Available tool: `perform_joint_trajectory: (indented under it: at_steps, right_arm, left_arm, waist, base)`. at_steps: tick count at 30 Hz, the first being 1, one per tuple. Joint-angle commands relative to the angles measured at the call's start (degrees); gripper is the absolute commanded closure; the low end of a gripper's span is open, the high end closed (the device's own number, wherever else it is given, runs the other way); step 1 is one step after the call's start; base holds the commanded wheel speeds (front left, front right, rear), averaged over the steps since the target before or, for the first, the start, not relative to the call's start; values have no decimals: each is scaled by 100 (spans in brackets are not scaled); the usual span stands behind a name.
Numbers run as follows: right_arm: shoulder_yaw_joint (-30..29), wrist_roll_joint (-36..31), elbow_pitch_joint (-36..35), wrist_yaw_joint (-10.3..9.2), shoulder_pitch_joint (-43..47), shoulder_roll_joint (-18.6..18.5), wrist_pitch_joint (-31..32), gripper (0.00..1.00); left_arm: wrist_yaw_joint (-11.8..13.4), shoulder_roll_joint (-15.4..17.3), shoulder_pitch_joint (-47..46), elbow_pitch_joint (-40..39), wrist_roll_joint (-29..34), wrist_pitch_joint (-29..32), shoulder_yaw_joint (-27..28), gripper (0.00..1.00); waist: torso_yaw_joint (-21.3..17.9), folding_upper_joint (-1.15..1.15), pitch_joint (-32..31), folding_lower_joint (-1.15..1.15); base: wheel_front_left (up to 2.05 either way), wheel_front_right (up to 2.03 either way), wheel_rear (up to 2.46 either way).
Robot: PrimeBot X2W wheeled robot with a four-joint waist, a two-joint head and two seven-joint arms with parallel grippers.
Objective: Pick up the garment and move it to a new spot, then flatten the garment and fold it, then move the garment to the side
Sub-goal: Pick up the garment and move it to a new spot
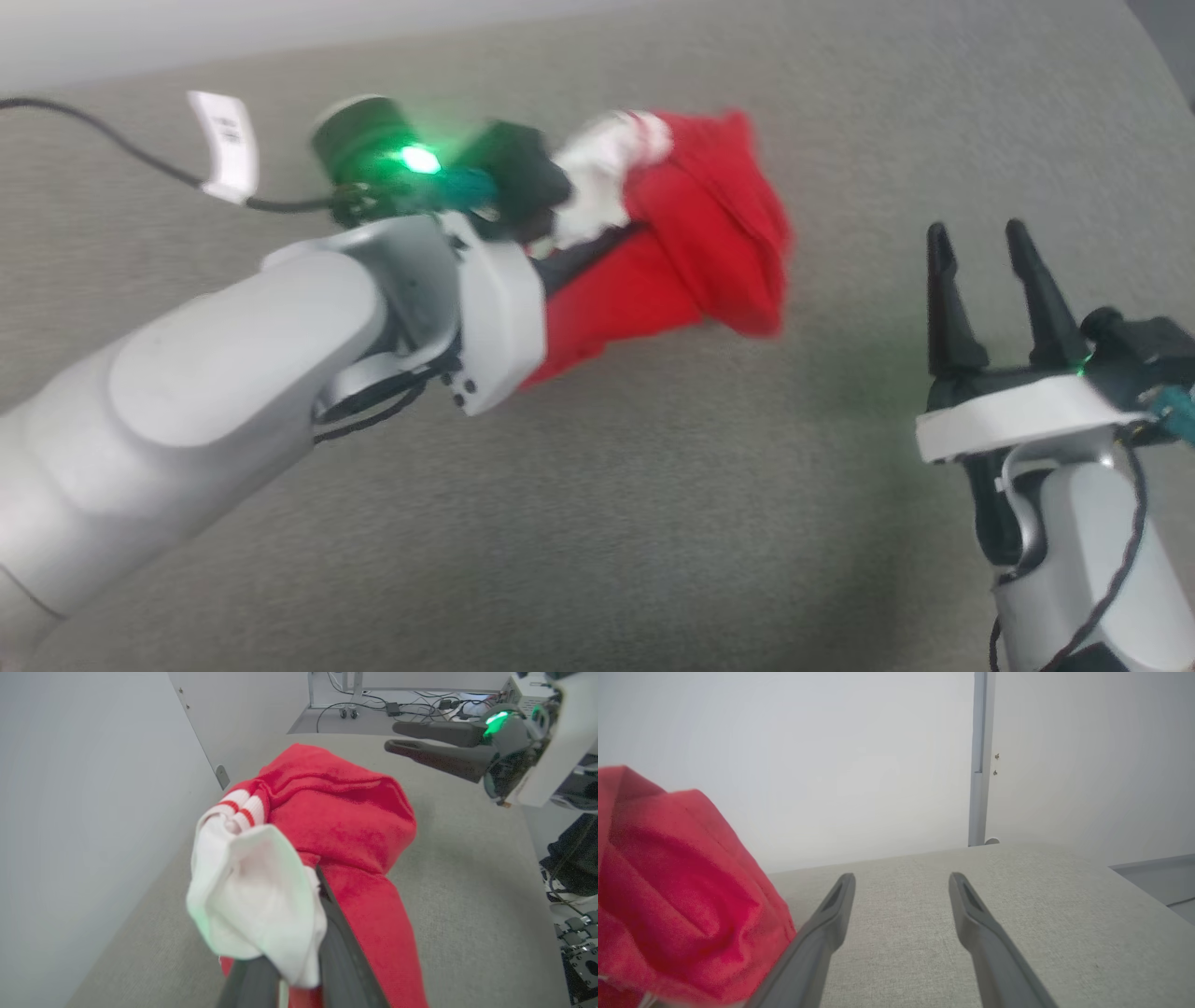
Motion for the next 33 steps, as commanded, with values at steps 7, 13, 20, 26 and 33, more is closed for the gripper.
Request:
perform_joint_trajectory:
  at_steps: [7, 13, 20, 26, 33]
  right_arm:
    - [-89, 461, -89, 3, -243, 23, -7, 0]
    - [41, 845, -60, 3, -322, 21, -7, 0]
    - [149, 1118, -65, 3, -377, 20, -7, 0]
    - [228, 1242, -87, 3, -434, 20, -7, 0]
    - [255, 1047, -81, 3, -445, 16, -7, 0]
  left_arm:
    - [-9, -168, -231, -382, 503, 818, -501, 100]
    - [-7, 34, 188, -525, 975, 1875, -487, 100]
    - [-7, 327, 399, -504, 1113, 2774, -538, 100]
    - [-1, 556, 600, -560, 1189, 3460, -623, 93]
    - [5, 549, 383, -418, 1386, 2855, -557, 0]
  waist:
    - [-947, 0, 873, 0]
    - [-1350, 0, 1169, 0]
    - [-1599, 0, 1381, 0]
    - [-1639, 0, 1479, 0]
    - [-1353, 0, 1205, 0]
  base:
    - [0, 0, 0]
    - [0, 0, 0]
    - [0, 0, 0]
    - [0, 0, 0]
    - [0, 0, 0]
